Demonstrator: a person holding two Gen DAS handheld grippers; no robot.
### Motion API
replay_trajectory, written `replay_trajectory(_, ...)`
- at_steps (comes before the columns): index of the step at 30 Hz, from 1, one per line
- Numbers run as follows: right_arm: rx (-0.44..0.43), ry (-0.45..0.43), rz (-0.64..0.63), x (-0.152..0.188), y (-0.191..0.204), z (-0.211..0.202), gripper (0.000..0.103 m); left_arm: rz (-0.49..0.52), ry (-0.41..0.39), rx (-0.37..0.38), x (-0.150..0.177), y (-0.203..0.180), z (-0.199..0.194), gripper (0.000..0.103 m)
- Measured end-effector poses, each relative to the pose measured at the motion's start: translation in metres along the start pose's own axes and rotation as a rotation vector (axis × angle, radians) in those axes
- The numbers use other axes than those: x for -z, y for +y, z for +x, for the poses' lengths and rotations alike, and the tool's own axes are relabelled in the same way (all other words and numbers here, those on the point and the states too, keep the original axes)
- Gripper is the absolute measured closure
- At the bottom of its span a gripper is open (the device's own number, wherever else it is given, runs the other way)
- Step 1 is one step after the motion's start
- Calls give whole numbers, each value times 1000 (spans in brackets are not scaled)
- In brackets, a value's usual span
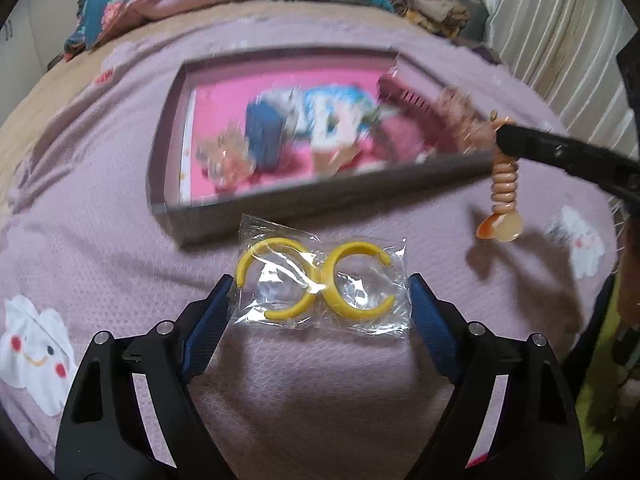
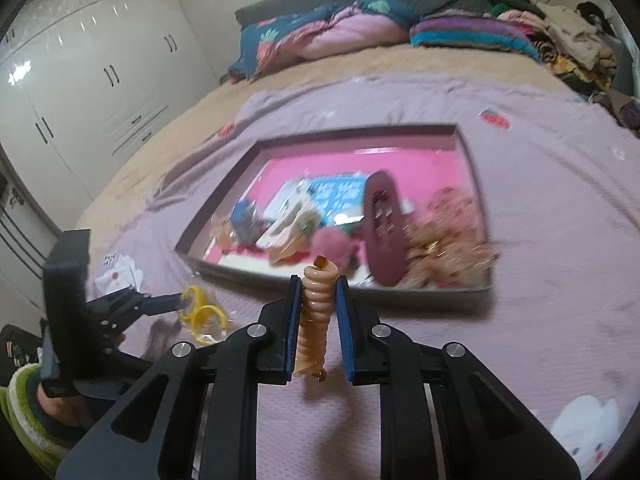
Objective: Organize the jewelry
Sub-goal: 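Carry the earring bag and coil tie into the tray and open both tools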
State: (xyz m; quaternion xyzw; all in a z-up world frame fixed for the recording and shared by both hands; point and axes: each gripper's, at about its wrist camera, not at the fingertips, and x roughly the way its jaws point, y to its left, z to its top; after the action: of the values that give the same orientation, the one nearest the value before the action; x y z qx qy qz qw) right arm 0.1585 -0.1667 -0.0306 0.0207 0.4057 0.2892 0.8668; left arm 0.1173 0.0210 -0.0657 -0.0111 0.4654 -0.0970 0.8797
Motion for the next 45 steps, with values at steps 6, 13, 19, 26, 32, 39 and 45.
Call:
replay_trajectory(6,21,-68,17,-16,-16,-22,86,4,-94,15,-38,-8,-26,25)
replay_trajectory(13,70,-123,12,-38,-29,-31,86,-2,-136,10,-75,-11,-23,25)
replay_trajectory(19,106,-133,4,-52,-44,-22,86,-1,-136,21,-90,-15,-8,25)
replay_trajectory(26,112,-62,22,-54,-57,14,86,12,-100,24,-95,-21,17,25)
replay_trajectory(32,109,-15,25,-46,-58,36,86,2,-73,23,-93,-18,32,25)
replay_trajectory(39,90,-2,54,-42,-63,41,83,-16,-68,24,-99,-15,40,24)
replay_trajectory(45,89,-11,79,-39,-67,35,69,-25,-67,20,-108,-15,45,24)
